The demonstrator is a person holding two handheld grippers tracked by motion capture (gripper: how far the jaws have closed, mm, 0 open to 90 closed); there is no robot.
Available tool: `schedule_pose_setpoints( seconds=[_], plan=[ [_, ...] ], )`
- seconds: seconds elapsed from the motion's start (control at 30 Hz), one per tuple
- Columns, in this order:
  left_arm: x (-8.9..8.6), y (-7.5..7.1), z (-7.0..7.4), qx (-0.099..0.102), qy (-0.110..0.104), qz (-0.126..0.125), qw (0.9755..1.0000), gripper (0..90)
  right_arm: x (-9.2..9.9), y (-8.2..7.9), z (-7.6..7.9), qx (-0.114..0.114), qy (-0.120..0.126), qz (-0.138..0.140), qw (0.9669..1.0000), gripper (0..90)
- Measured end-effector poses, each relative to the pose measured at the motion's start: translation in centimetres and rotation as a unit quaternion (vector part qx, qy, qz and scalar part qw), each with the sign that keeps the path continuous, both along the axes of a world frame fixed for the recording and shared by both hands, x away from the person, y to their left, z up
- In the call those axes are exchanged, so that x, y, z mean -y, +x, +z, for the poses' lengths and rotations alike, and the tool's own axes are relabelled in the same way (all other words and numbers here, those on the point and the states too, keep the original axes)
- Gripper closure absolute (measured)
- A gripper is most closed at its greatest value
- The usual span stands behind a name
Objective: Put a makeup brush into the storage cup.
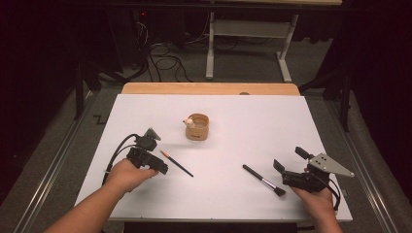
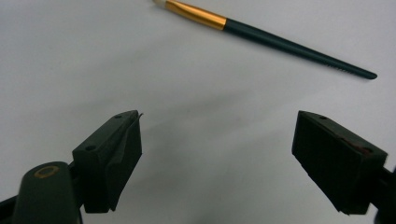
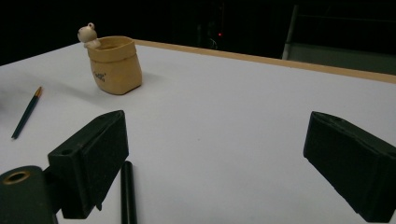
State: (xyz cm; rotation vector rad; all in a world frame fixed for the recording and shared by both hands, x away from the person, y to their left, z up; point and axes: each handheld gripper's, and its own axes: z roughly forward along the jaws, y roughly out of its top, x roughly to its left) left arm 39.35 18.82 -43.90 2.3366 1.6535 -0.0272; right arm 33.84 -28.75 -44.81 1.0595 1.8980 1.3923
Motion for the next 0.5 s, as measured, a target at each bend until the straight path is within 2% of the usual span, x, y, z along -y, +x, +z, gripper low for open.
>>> schedule_pose_setpoints(
  seconds=[0.5],
  plan=[
    [2.2, 0.9, -0.5, 0.009, -0.005, 0.001, 0.9999, 17.6, 0.0, 0.0, 0.0, 0.0, 0.0, 0.002, 1.0, 7.4]
  ],
)
